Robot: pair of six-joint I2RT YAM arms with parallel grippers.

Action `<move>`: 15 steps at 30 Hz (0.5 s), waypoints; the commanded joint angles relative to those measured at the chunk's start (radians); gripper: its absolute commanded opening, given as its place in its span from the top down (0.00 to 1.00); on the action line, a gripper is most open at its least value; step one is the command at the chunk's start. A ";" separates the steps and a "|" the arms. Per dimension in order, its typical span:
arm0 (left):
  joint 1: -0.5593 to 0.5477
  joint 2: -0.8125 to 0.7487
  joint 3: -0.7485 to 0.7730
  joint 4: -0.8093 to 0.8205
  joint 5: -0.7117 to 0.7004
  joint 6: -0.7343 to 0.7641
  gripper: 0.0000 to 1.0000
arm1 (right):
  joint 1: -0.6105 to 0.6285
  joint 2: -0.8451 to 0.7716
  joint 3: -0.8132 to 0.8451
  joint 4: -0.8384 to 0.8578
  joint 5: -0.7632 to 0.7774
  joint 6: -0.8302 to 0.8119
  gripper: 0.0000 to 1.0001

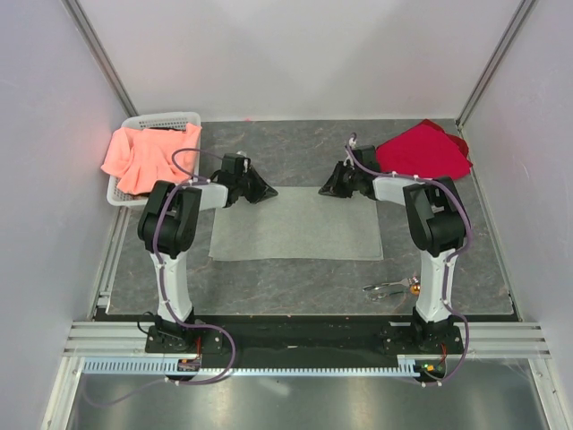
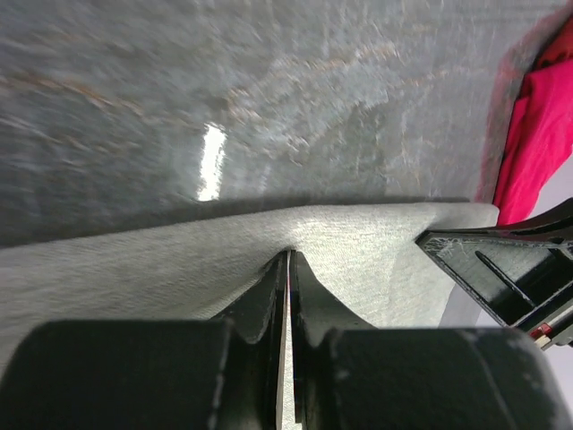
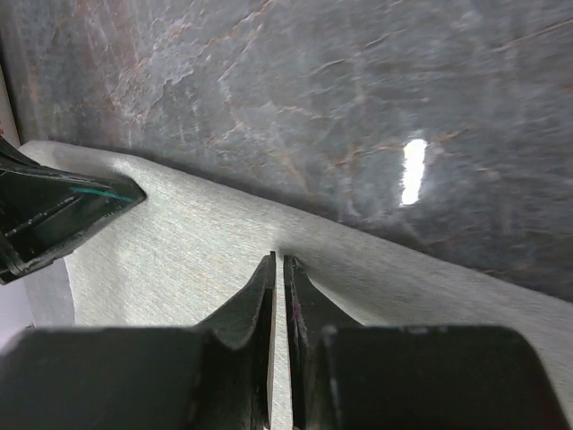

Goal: Fold the napkin into a case and place the utensils inside
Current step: Smooth out the rectangle-folded napkin at the center of the board.

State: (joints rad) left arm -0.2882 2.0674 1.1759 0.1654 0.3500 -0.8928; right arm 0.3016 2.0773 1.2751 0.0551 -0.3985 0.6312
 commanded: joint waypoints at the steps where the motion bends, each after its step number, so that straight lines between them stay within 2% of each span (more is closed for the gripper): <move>1: 0.047 -0.001 0.007 0.048 0.014 -0.026 0.91 | -0.059 0.018 0.009 0.046 -0.046 -0.025 0.87; 7: 0.115 0.000 -0.005 0.023 0.015 -0.012 0.91 | -0.114 0.044 0.009 0.040 -0.065 -0.053 0.87; 15: 0.165 -0.016 0.014 -0.063 -0.060 0.067 0.92 | -0.148 0.082 0.007 0.019 -0.069 -0.091 0.86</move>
State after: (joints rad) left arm -0.1440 2.0678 1.1755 0.1585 0.3470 -0.8833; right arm 0.1680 2.1185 1.2751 0.0864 -0.4843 0.5968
